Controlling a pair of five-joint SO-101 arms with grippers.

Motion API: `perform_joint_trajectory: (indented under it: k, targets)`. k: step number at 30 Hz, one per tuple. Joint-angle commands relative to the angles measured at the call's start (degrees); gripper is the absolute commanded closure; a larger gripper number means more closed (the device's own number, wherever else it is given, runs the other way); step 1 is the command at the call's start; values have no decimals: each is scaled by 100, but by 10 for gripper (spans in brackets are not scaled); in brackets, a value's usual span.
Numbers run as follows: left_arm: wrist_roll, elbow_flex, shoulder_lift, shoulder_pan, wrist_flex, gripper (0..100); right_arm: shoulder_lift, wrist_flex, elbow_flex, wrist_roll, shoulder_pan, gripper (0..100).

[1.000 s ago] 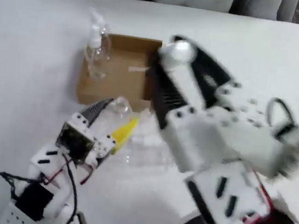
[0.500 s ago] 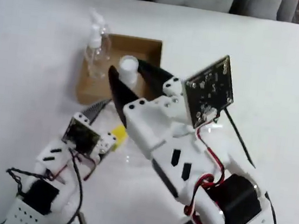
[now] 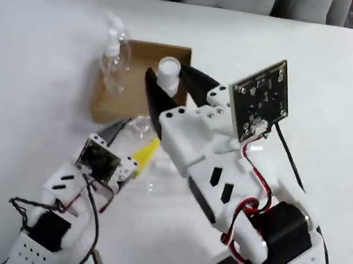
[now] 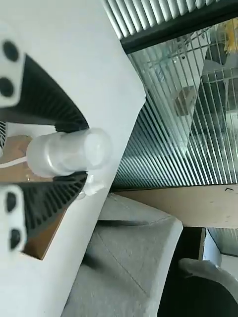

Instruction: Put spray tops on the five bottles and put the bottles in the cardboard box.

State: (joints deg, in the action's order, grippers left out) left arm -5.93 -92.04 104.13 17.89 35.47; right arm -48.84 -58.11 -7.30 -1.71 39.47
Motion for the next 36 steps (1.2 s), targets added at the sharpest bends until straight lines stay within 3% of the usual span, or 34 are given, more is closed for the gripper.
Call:
perform_joint_trajectory:
  k: [1,12,36]
  targets:
    - [-62,70,57,-40,-220,980,-31,127,35,-9,-40,982]
    - [-35,79,57,-31,-220,980,22,1007,-800,-44,40,982]
    - [-35,79,57,-40,-220,980,-48,1015,-2734,-53,681,975]
